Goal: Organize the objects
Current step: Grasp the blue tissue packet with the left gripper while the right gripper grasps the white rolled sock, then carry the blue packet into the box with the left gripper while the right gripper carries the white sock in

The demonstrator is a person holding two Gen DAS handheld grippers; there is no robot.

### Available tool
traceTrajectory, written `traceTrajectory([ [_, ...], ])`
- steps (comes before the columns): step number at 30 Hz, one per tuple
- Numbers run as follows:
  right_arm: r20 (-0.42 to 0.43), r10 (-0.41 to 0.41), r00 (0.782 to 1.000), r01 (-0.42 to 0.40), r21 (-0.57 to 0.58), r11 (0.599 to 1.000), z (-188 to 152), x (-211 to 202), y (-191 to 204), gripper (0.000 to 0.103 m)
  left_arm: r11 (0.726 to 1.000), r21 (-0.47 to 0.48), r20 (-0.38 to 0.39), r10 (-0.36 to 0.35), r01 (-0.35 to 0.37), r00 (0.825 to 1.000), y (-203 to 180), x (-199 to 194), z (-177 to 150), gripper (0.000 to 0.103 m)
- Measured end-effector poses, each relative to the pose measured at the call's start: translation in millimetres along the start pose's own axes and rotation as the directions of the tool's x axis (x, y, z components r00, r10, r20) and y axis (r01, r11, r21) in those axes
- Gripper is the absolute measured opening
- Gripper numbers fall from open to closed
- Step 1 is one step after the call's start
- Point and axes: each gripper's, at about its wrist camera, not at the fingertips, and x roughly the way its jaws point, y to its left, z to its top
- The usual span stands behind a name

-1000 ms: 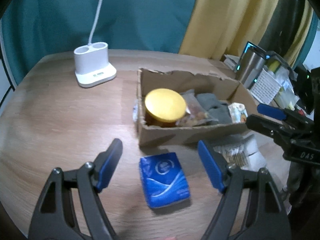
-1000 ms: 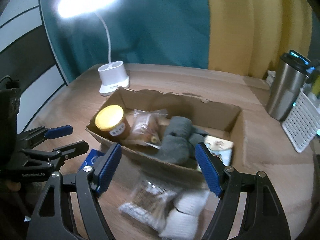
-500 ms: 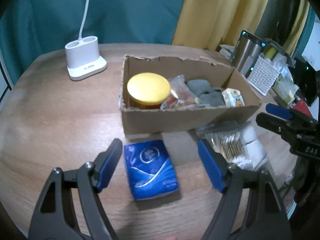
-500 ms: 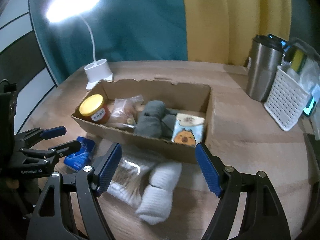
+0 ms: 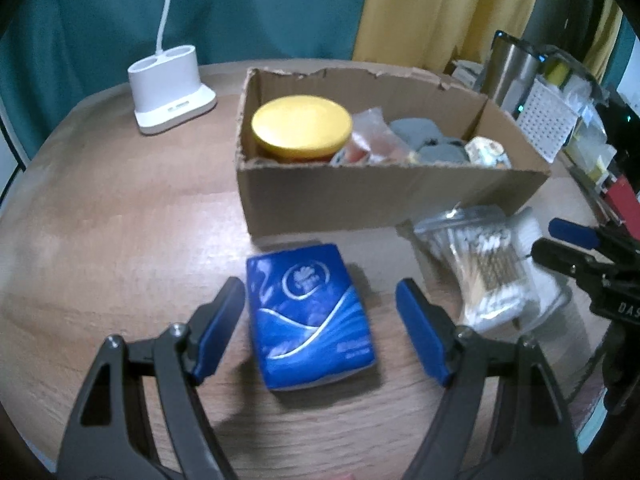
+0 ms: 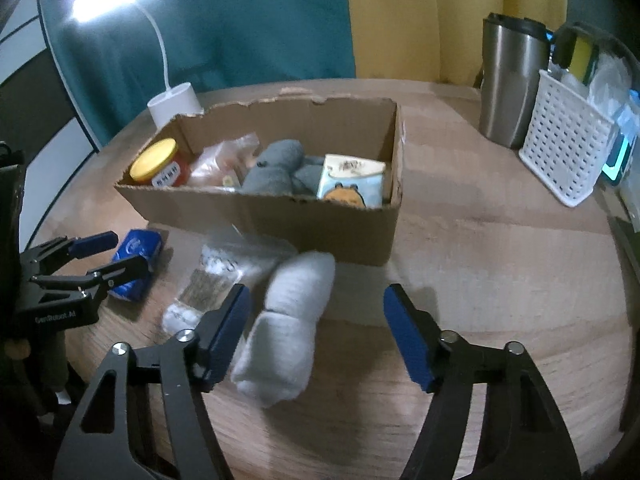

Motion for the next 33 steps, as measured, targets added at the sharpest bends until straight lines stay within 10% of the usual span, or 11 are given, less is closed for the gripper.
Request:
traceTrajectory([
  [11, -0.039, 0.052, 0.998, -0.052, -0.002, 0.999, -3.0, 11.0, 4.8, 0.059, 1.0, 0.017, -0.02, 0.022, -0.022, 1.0, 1.6, 11.6, -4.6, 0.078],
  [18, -0.043, 0.102, 0.994, -0.102, 0.011, 0.995, -2.4, 13.5, 8.3, 0.037, 0.999, 0.028, 0.001, 0.023, -0.023, 1.0, 2.1, 9.1, -4.2, 0.058],
  [33, 0.026, 0.065, 0.998, -0.066, 0.025, 0.998, 2.8, -13.8, -0.2, 0.033, 1.0, 0.012, 0.093, -0.024, 0.023, 0.995, 0.1, -24.4, 2.5, 0.055],
])
